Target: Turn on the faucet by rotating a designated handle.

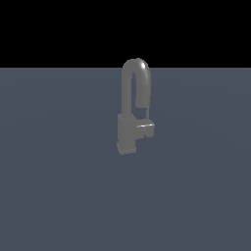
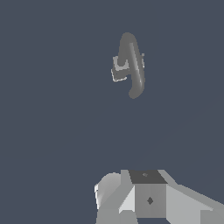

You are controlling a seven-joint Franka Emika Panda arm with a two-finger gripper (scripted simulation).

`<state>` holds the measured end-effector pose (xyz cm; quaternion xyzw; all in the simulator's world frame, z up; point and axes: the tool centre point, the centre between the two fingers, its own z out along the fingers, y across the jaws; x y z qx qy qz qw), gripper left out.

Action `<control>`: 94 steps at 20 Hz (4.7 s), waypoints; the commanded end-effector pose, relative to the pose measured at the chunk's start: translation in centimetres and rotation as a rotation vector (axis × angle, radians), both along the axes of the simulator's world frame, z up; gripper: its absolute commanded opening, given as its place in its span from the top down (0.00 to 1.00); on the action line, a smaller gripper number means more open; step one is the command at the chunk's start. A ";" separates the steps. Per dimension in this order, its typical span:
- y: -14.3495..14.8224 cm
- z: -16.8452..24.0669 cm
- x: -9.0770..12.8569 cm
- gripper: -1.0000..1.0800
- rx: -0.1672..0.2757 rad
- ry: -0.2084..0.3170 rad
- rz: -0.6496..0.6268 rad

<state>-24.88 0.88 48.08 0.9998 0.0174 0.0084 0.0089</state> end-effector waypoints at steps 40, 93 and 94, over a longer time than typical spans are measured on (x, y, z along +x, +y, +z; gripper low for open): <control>-2.0 -4.8 15.1 1.00 0.314 0.422 -0.331; -7.6 -33.2 29.4 1.00 1.012 1.336 -1.042; -7.5 -33.4 29.4 1.00 1.017 1.341 -1.046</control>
